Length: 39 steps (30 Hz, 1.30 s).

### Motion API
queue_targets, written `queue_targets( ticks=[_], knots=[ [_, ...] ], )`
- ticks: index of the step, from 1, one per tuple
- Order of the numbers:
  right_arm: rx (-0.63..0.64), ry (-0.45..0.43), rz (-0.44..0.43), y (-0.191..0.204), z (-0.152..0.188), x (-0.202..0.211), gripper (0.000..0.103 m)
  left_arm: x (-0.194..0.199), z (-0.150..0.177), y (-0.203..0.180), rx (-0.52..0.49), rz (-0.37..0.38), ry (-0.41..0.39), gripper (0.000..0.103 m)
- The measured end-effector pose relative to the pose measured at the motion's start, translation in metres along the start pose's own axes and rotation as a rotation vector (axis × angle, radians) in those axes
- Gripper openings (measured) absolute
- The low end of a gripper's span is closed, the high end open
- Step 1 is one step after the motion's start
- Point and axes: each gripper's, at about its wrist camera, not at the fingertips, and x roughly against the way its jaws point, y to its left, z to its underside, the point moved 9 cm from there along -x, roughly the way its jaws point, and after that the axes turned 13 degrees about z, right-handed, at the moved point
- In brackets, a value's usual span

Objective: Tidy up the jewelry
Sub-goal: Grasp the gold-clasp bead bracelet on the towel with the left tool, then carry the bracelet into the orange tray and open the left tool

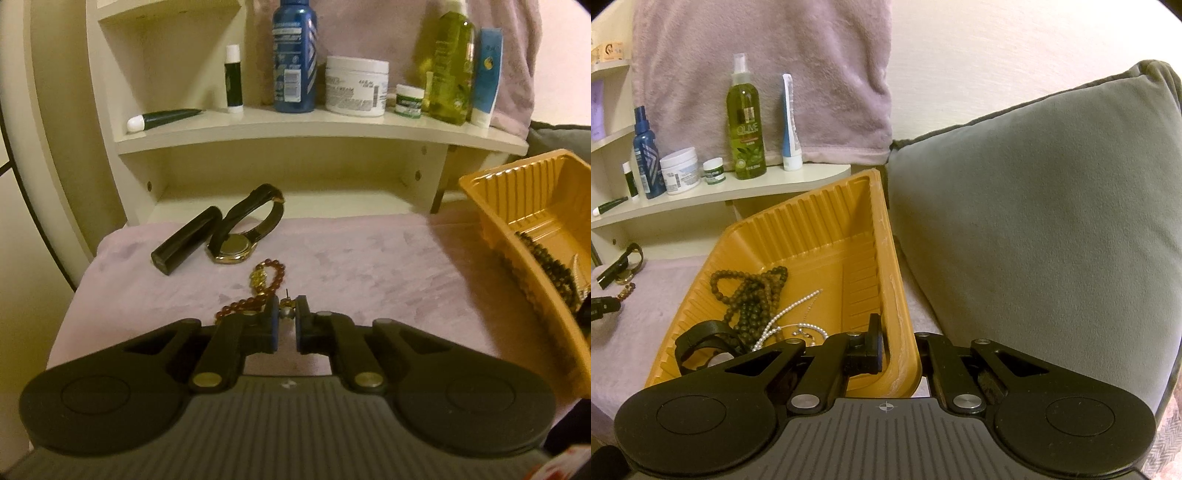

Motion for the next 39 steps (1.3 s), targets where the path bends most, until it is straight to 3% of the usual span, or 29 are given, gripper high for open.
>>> queue_targets(
  ticks=[18,39],
  knots=[
    [0.0,-0.009,-0.002,0.002,0.0,0.004,0.005,0.028,-0.02,-0.041,-0.033,0.067,-0.048,0.007],
    [-0.013,-0.011,-0.008,0.003,-0.001,0.007,0.005,0.055,-0.044,-0.184,-0.169,0.386,-0.095,0.007]
  ],
)
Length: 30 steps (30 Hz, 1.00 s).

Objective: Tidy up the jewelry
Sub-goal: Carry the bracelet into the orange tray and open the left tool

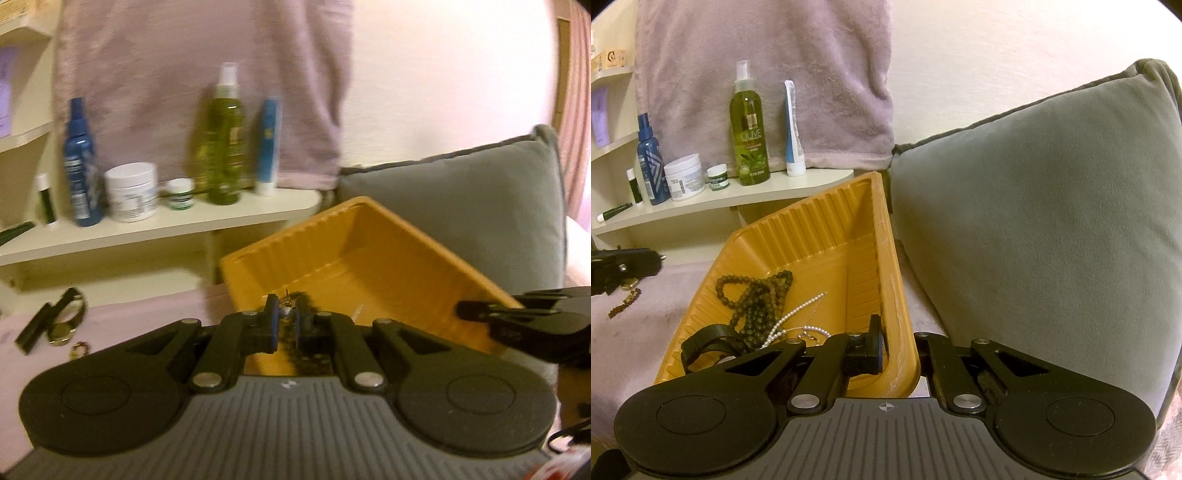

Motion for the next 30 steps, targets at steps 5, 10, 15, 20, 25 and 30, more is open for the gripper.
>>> queue_targets(
  ticks=[5,10,15,20,25,30],
  knots=[
    [0.0,0.0,-0.001,0.0,0.0,0.0,0.005,-0.009,-0.003,-0.02,-0.028,0.036,0.011,0.007],
    [-0.001,0.0,-0.001,0.0,0.0,0.0,0.005,-0.014,0.0,-0.03,-0.042,0.056,0.025,0.007],
    [-0.001,0.0,0.0,0.0,0.0,0.0,0.005,-0.02,0.004,-0.037,-0.057,0.065,0.04,0.007],
    [0.0,0.0,-0.001,0.0,0.0,0.0,0.005,-0.027,0.008,-0.044,-0.073,0.075,0.055,0.007],
    [0.0,0.0,0.0,0.0,0.0,0.0,0.005,-0.03,0.012,-0.046,-0.08,0.081,0.061,0.021],
    [0.0,0.0,0.0,0.0,0.0,0.0,0.005,-0.02,0.009,-0.03,-0.049,0.049,0.037,0.025]
  ],
)
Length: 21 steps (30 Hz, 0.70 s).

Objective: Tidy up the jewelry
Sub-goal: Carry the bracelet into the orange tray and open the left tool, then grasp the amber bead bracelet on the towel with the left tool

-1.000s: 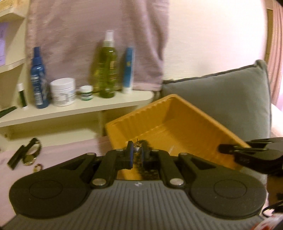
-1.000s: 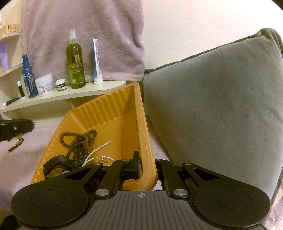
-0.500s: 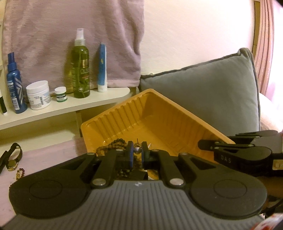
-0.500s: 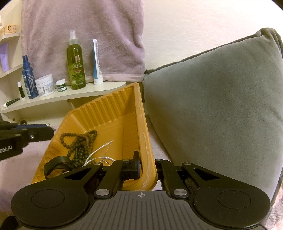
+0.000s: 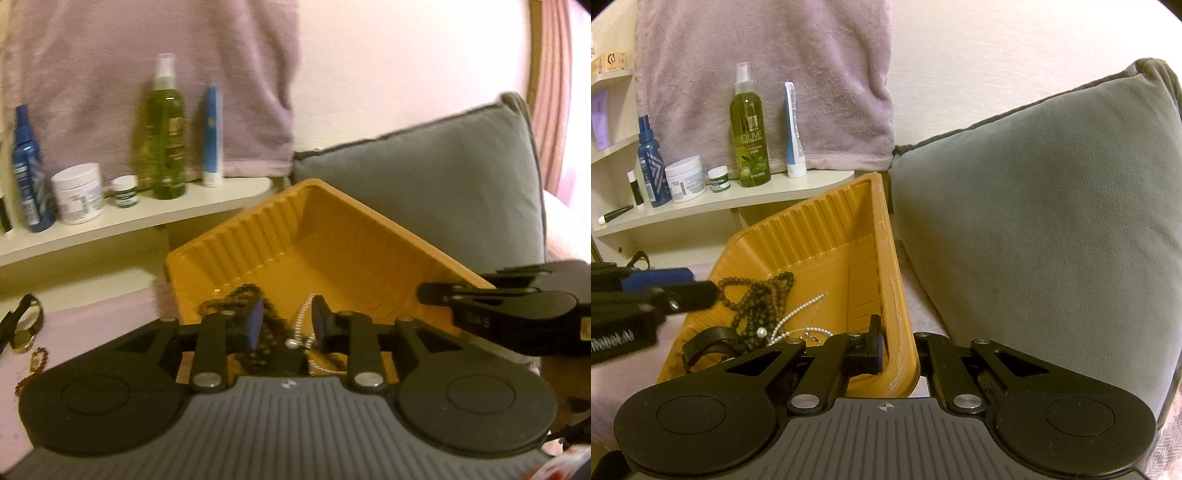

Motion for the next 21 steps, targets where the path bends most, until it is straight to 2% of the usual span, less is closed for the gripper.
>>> queue_targets(
  ticks=[4,10,16,21],
  knots=[
    [-0.001,0.0,0.0,0.0,0.0,0.0,0.005,0.02,-0.002,0.029,0.038,-0.067,-0.028,0.025],
    [0.0,0.0,0.001,0.0,0.0,0.0,0.005,0.058,0.006,0.085,0.105,-0.207,-0.057,0.025],
    [0.007,-0.001,0.004,0.001,-0.002,0.002,0.005,0.098,0.036,0.147,0.161,-0.364,-0.043,0.025],
    [0.013,0.002,0.01,0.001,-0.001,0.0,0.005,0.12,0.055,0.184,0.182,-0.448,-0.029,0.025]
  ],
)
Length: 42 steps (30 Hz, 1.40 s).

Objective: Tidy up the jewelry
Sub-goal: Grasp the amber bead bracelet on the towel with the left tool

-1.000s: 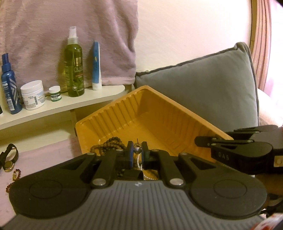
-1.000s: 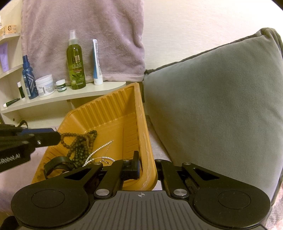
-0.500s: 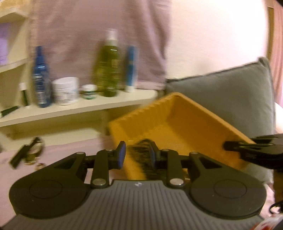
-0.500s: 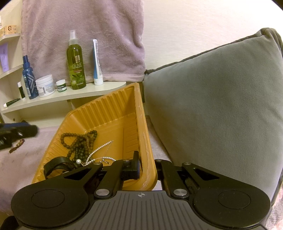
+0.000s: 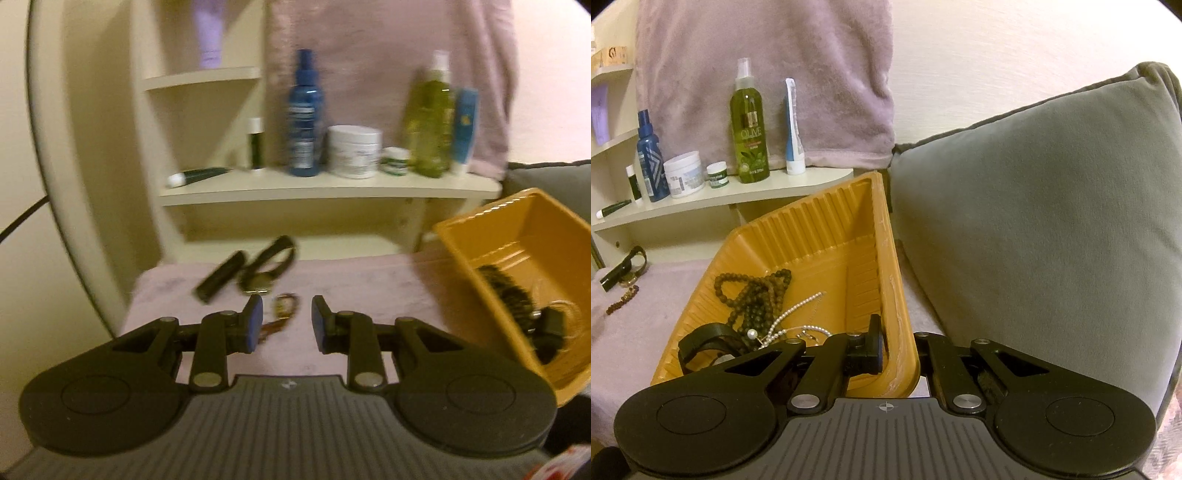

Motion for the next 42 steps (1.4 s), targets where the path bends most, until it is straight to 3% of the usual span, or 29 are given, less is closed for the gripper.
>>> queue_targets(
  ticks=[7,25,33,42],
  knots=[
    [0.01,0.002,0.007,0.001,0.001,-0.002,0.005,-0.015,0.009,0.027,-0.031,-0.029,0.034,0.025],
    [0.01,0.022,0.012,-0.001,0.002,-0.009,0.005,-0.086,0.029,0.017,-0.12,0.084,0.158,0.024],
    [0.012,0.028,0.016,-0.002,0.004,-0.012,0.006,-0.091,0.028,0.017,-0.11,0.096,0.169,0.004],
    [0.007,0.024,0.012,-0.003,0.003,-0.012,0.005,-0.071,0.014,0.014,-0.096,0.101,0.139,0.004]
  ],
)
